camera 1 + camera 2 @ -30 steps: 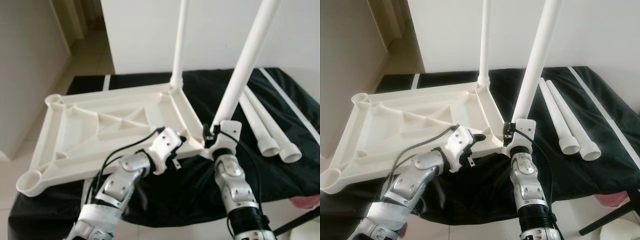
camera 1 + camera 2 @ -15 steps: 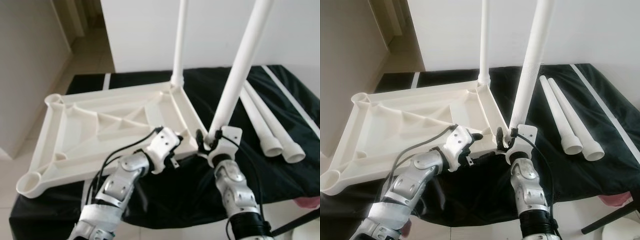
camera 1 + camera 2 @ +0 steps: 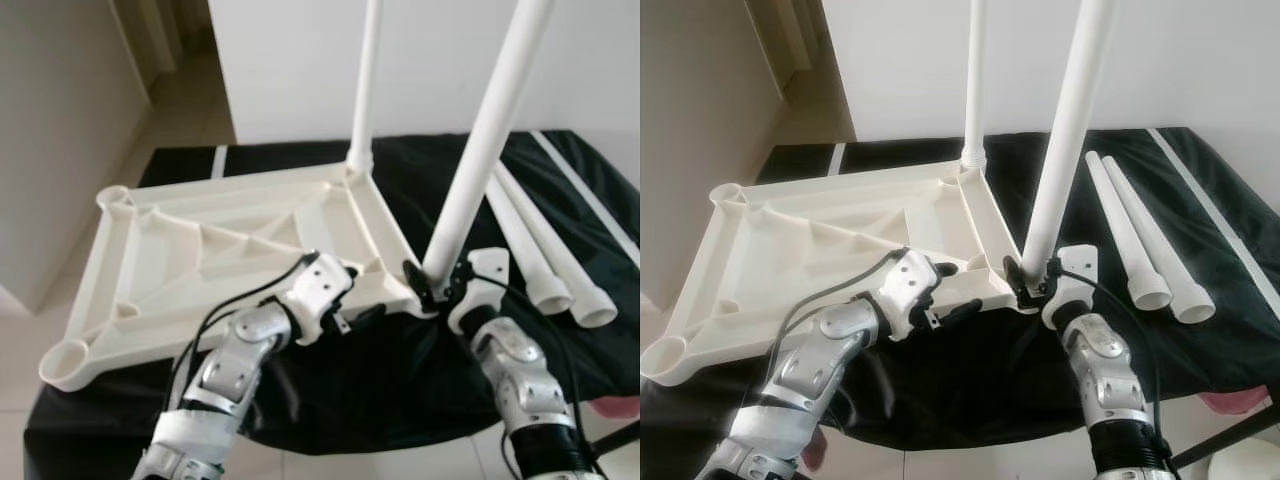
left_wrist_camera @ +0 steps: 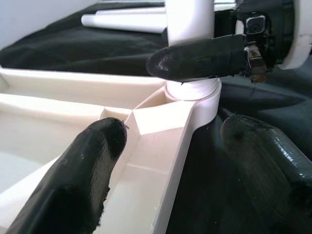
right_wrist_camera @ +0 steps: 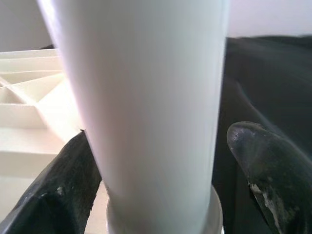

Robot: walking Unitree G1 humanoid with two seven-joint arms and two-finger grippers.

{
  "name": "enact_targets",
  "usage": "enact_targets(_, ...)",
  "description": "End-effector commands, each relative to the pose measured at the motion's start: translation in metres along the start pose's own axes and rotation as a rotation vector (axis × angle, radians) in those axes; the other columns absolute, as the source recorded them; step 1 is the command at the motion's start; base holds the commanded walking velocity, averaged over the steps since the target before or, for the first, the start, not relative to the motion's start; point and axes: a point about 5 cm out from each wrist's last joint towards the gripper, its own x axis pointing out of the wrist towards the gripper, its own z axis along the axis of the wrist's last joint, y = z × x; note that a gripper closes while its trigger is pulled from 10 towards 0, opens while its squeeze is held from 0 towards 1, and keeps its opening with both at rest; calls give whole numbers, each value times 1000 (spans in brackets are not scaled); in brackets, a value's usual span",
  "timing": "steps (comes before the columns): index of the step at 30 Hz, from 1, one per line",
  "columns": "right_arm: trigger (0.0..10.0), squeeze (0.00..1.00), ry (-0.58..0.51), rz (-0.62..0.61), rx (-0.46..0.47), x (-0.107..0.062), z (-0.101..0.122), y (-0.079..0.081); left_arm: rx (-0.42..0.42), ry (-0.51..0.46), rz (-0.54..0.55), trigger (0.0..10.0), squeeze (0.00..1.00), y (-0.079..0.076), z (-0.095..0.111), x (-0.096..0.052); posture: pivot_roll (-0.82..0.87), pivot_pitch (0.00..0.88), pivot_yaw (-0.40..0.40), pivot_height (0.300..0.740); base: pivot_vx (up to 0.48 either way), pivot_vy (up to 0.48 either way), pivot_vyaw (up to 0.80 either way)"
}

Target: Building children table

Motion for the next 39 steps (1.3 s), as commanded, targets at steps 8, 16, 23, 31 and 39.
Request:
enact_targets(8,10000,0,-2,193,-55,12,10,3,9,-5,-52,10000,0,-3,3,0,-54,0,48,740,0,0,0)
enact_targets(16,6980,0,46,229,-99,26,4,-3,34,-14,-46,10000,0,1,9,7,-39,0,34,740,0,0,0)
enact_targets(23,0,0,75,239,-106,25,-1,-9,38,-22,-32,10000,0,4,11,6,-31,0,24,740,0,0,0)
enact_targets(31,0,0,85,234,-101,22,-4,-12,34,-21,-29,10000,0,5,11,4,-33,0,26,740,0,0,0)
enact_targets(39,10000,0,90,178,-66,21,-6,-10,28,-23,-33,10000,0,4,10,4,-41,0,25,740,0,0,0)
